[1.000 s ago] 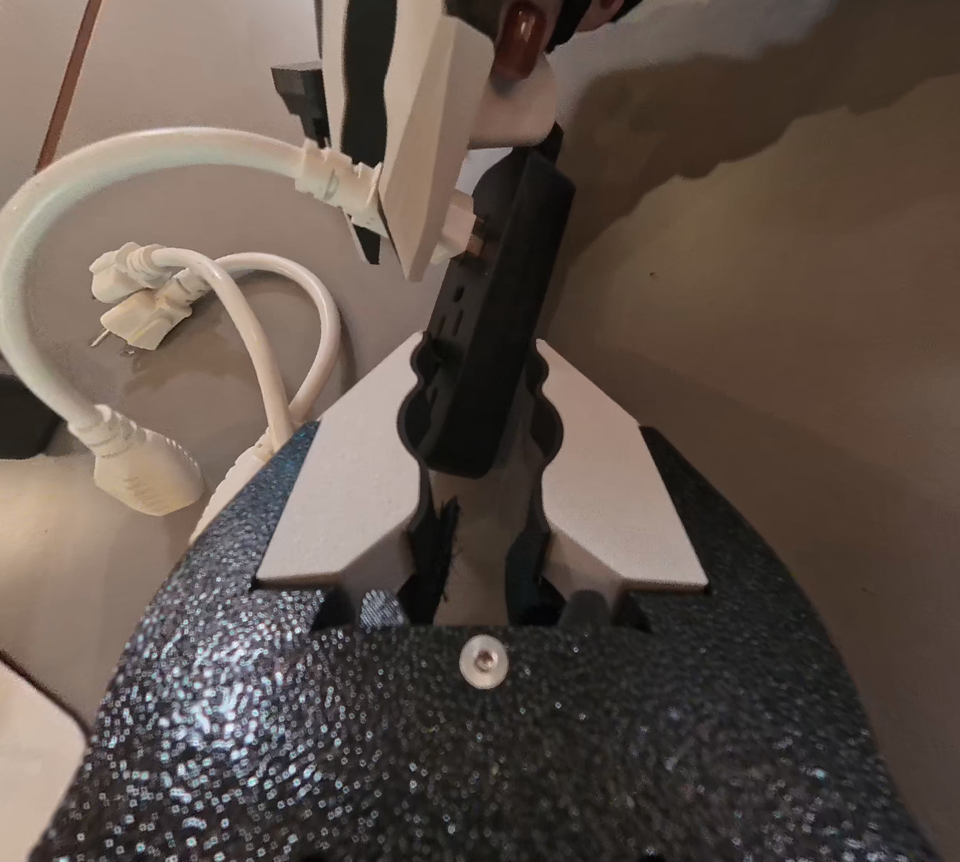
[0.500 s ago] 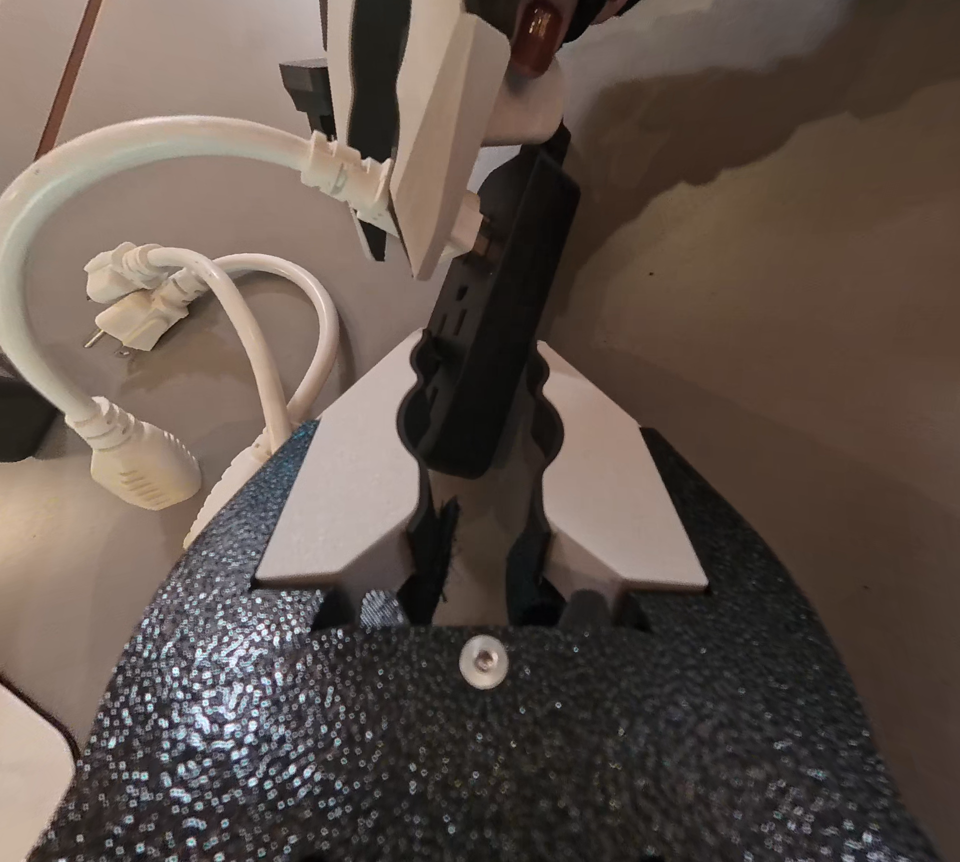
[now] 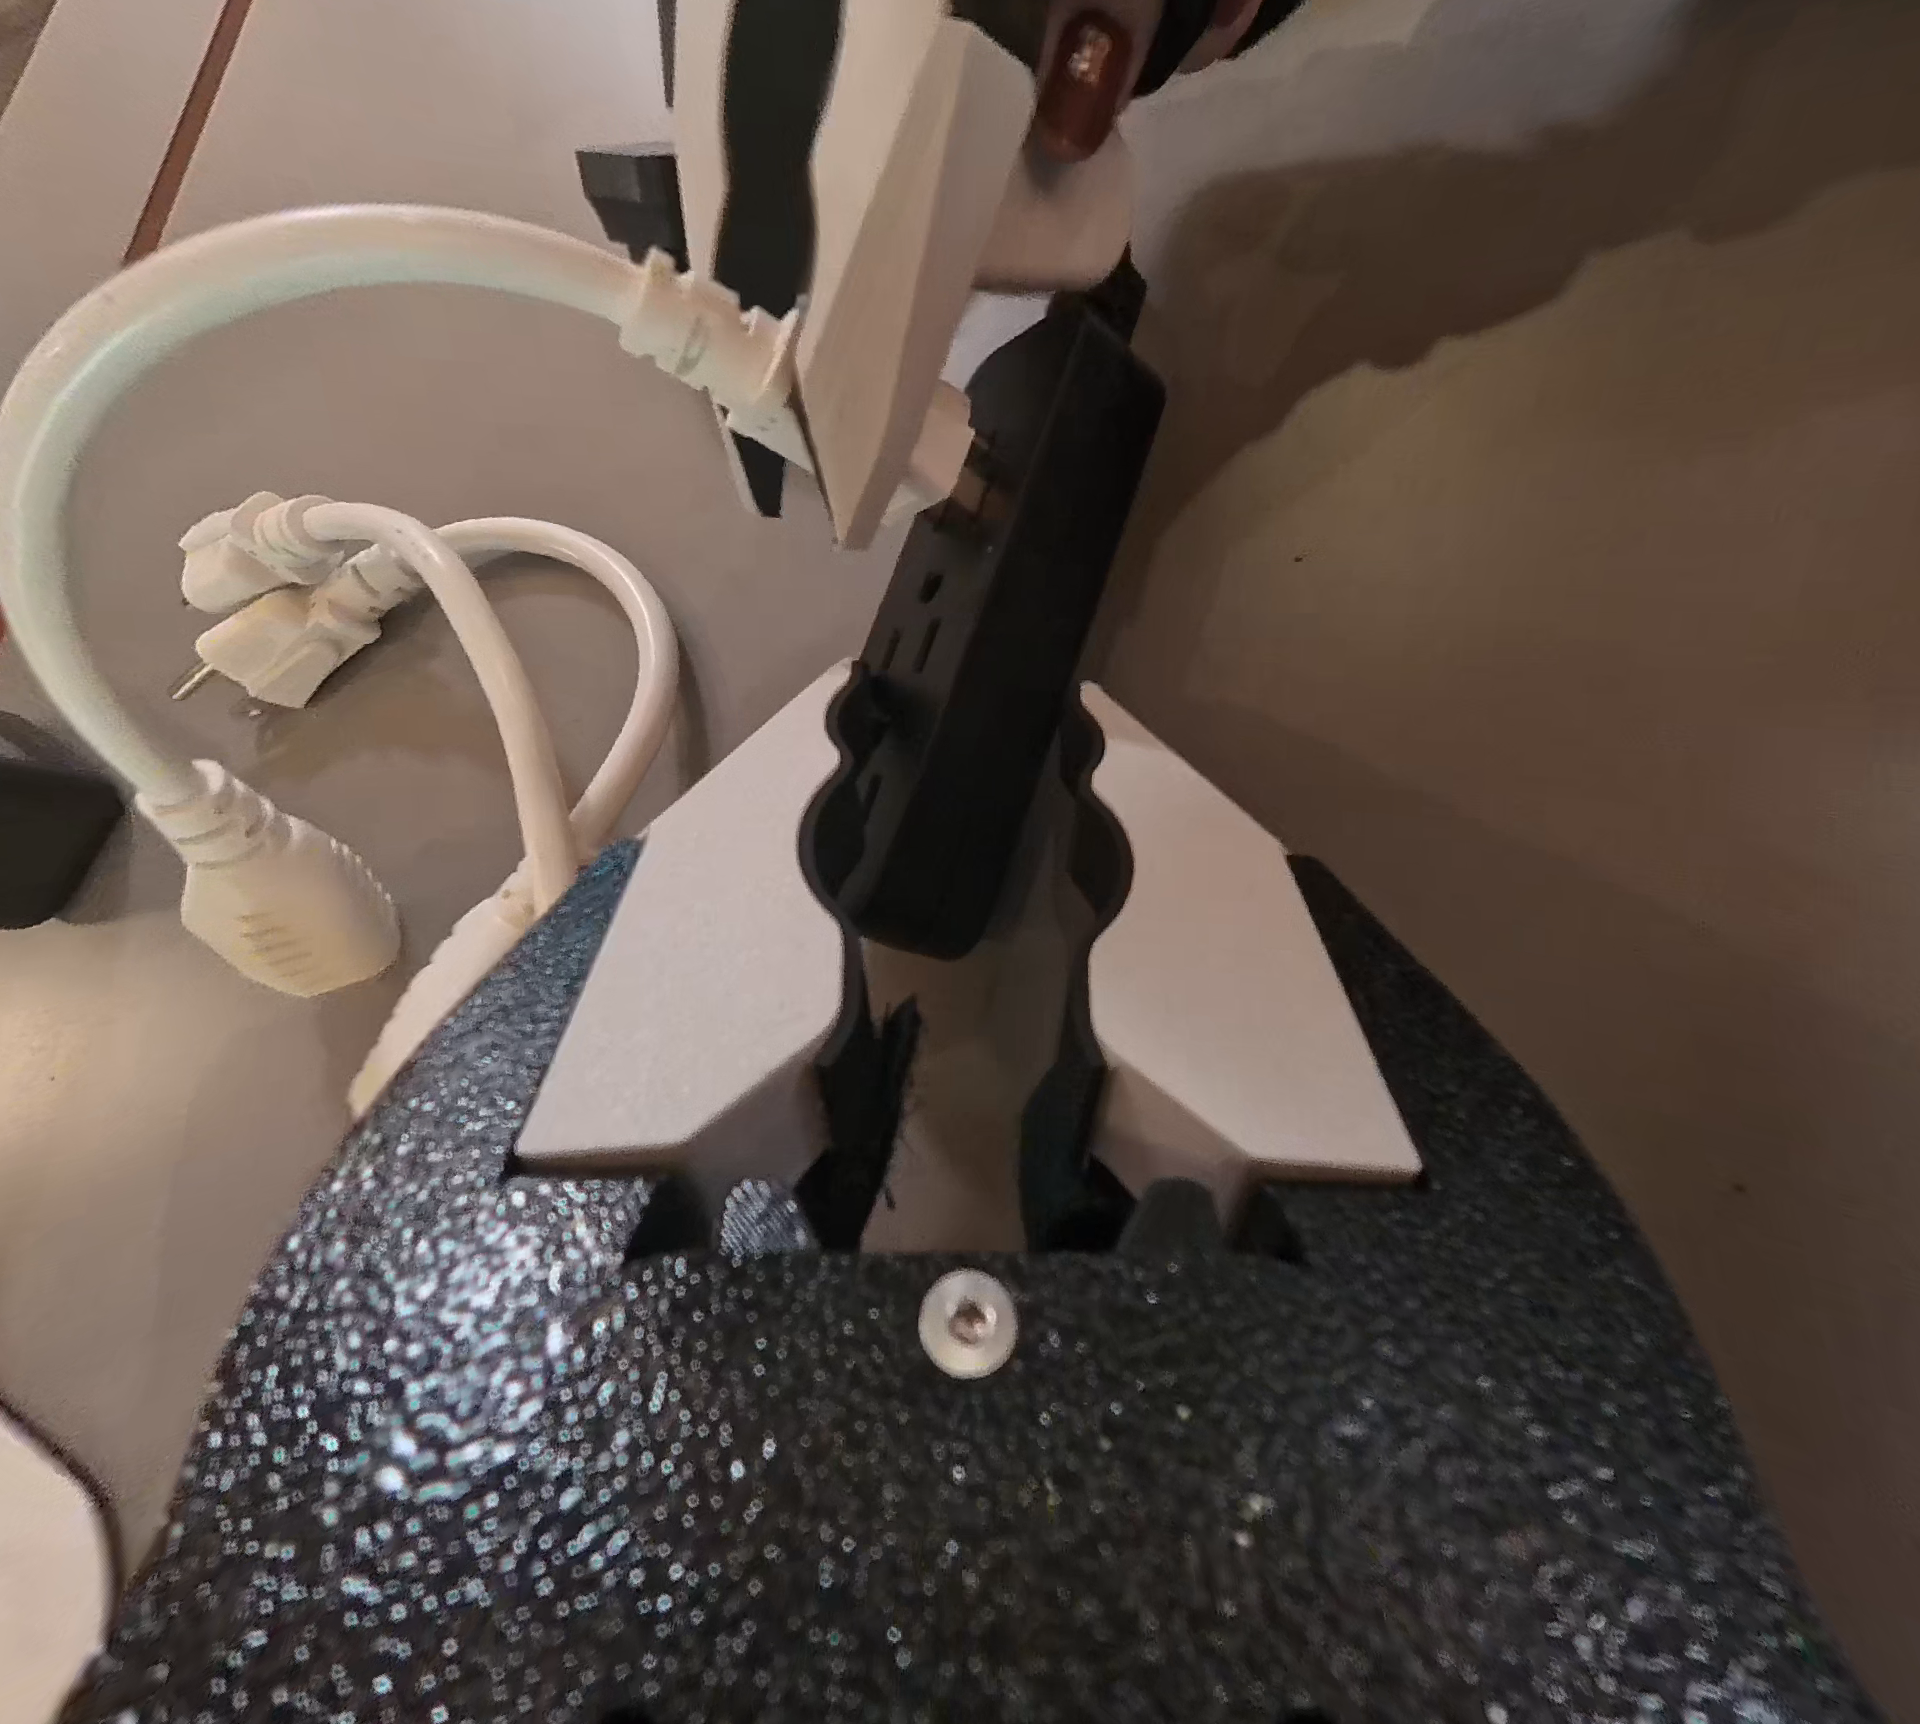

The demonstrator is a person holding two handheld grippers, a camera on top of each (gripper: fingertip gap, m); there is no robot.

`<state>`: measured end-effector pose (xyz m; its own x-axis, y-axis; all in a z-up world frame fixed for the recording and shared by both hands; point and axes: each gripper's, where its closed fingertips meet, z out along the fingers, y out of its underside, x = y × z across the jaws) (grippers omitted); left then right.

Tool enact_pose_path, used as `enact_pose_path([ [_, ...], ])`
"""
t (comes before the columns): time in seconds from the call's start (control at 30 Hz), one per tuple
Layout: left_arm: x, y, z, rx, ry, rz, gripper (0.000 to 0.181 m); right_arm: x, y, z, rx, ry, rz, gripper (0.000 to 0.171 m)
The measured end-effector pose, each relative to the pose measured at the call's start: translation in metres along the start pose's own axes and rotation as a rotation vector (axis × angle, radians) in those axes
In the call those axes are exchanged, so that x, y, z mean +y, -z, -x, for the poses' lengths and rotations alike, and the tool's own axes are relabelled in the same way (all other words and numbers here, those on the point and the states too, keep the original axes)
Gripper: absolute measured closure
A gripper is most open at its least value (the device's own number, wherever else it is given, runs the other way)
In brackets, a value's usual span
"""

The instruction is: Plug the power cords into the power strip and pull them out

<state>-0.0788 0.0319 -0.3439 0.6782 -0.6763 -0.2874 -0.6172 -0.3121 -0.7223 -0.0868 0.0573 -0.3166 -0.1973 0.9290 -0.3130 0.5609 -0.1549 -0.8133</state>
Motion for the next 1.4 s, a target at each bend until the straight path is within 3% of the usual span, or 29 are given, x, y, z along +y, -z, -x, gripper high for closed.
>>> enact_pose_path([
  [0.37,-0.023,0.024,-0.023,0.308,0.259,-0.226,0.121,0.012,0.006,0.039,0.008,0.299,-0.066,0.144],
  [0.47,-0.052,0.039,-0.020,0.329,0.282,-0.391,0.122,0.017,0.007,0.045,0.019,0.337,-0.057,0.145],
  [0.57,-0.068,0.039,-0.017,0.308,0.270,-0.434,0.138,0.022,0.007,0.049,0.017,0.340,-0.065,0.146],
  [0.67,-0.072,0.030,-0.022,0.305,0.247,-0.429,0.166,0.022,0.007,0.049,0.014,0.346,-0.099,0.146],
  [0.7,-0.072,0.029,-0.022,0.292,0.236,-0.429,0.168,0.022,0.007,0.049,0.019,0.355,-0.096,0.146],
  [0.9,-0.077,0.027,-0.022,0.300,0.224,-0.435,0.169,0.020,0.006,0.049,0.034,0.360,-0.102,0.146],
  [1.03,-0.075,0.025,-0.022,0.323,0.201,-0.323,0.169,0.026,0.006,0.047,0.063,0.410,-0.073,0.144],
  [1.13,-0.074,0.024,-0.021,0.333,0.169,-0.268,0.169,0.031,0.013,0.040,0.092,0.428,-0.050,0.126],
  [1.23,-0.074,0.023,-0.021,0.359,0.154,-0.220,0.169,0.015,0.029,0.052,-0.006,0.380,-0.171,0.135],
  [1.27,-0.073,0.023,-0.021,0.360,0.139,-0.199,0.169,0.015,0.031,0.054,-0.024,0.378,-0.181,0.143],
  [1.4,-0.074,0.020,-0.024,0.340,0.056,-0.136,0.168,0.024,0.023,0.052,-0.027,0.385,-0.140,0.143],
])
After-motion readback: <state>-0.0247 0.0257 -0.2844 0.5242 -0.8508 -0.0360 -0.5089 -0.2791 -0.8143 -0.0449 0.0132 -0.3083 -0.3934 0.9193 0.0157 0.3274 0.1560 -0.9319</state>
